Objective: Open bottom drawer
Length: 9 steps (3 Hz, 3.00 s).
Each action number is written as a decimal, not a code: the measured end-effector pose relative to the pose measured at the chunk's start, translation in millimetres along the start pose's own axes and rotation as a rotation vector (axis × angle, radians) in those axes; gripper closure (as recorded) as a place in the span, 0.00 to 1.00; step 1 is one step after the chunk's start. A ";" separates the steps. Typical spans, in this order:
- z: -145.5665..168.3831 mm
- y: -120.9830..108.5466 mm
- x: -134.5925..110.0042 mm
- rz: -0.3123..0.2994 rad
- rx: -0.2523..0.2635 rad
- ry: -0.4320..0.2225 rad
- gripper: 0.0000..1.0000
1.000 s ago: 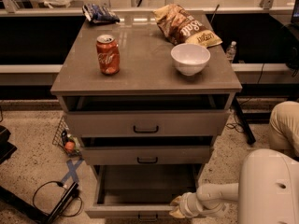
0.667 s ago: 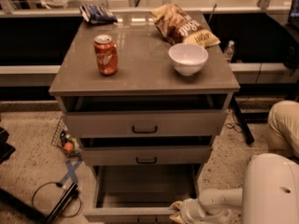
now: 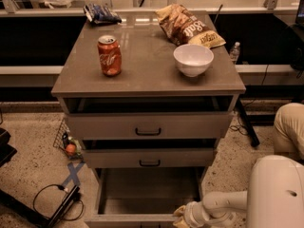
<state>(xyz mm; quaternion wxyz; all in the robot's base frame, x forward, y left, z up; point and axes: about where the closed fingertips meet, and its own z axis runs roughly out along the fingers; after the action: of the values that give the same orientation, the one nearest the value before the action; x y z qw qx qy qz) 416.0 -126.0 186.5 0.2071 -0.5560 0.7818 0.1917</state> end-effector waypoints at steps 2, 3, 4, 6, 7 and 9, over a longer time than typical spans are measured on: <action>-1.7 24.6 10.3 -0.001 -0.050 -0.015 1.00; -3.7 33.3 12.8 -0.003 -0.068 -0.020 1.00; -4.2 33.8 12.2 -0.003 -0.068 -0.020 0.74; -3.2 35.1 11.9 -0.003 -0.071 -0.021 0.28; -2.6 36.1 11.5 -0.003 -0.073 -0.021 0.04; -11.3 33.3 6.7 -0.008 -0.061 -0.009 0.00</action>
Offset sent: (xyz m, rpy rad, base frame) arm -0.2489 -0.0237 -0.0817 0.2719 0.3230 0.2739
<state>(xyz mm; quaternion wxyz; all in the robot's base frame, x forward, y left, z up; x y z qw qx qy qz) 381.1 -127.0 194.7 0.1943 -0.5643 0.7724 0.2171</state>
